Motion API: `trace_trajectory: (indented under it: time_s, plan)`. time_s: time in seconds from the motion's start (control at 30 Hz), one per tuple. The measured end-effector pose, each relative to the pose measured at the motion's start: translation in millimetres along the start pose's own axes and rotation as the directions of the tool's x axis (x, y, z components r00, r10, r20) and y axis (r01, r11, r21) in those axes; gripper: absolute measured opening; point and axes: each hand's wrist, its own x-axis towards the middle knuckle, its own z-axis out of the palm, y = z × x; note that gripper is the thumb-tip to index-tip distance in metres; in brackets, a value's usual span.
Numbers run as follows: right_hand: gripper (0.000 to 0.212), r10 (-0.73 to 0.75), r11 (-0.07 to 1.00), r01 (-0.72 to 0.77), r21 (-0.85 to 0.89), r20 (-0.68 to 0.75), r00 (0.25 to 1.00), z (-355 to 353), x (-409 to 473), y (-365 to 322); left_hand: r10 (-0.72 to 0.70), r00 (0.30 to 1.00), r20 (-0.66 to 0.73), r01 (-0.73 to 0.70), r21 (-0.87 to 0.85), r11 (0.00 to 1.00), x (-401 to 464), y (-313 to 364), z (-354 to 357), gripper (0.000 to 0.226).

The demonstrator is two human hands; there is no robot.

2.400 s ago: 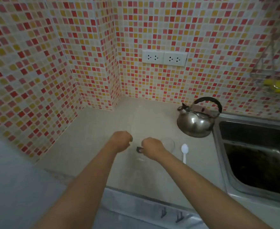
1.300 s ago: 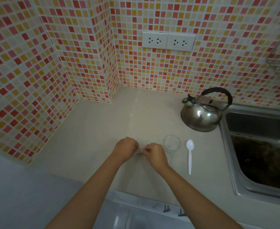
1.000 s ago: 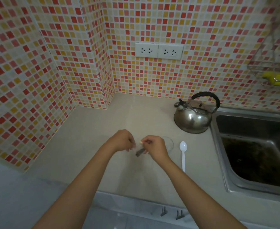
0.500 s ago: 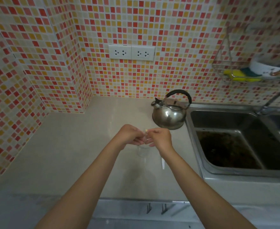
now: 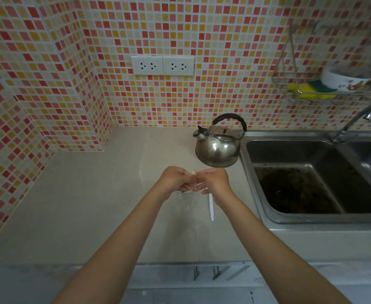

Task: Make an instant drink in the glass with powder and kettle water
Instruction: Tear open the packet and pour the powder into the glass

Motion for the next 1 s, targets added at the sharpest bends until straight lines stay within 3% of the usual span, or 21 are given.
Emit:
trace_trajectory:
  time_s: [0.13, 0.33, 0.67, 0.83, 1.0]
  plan:
    - [0.008, 0.024, 0.999, -0.025, 0.025, 0.044, 0.999, 1, 2, -1, 0.014, 1.0, 0.015, -0.014, -0.016, 1.0, 3, -5, -3, 0.019]
    - [0.019, 0.035, 0.999, -0.036, 0.012, 0.086, 0.996, 3, 5, -5, 0.093, 0.995, 0.023, -0.092, -0.033, 0.995, 6, -9, -9, 0.018]
    - [0.007, -0.038, 0.997, 0.028, 0.075, 0.133, 0.99, 2, 9, 0, 0.138, 0.989, 0.049, -0.139, 0.009, 0.99, 8, -10, -13, 0.021]
    - [0.011, -0.022, 0.995, 0.016, 0.099, 0.059, 0.998, 3, 13, 3, 0.171, 0.985, 0.023, -0.171, 0.018, 0.985, 8, -12, -7, 0.023]
    - [0.023, -0.077, 0.994, 0.062, 0.09, 0.167, 0.983, -1, 12, 4, 0.197, 0.98, -0.032, -0.193, 0.089, 0.977, 9, -10, -7, 0.011]
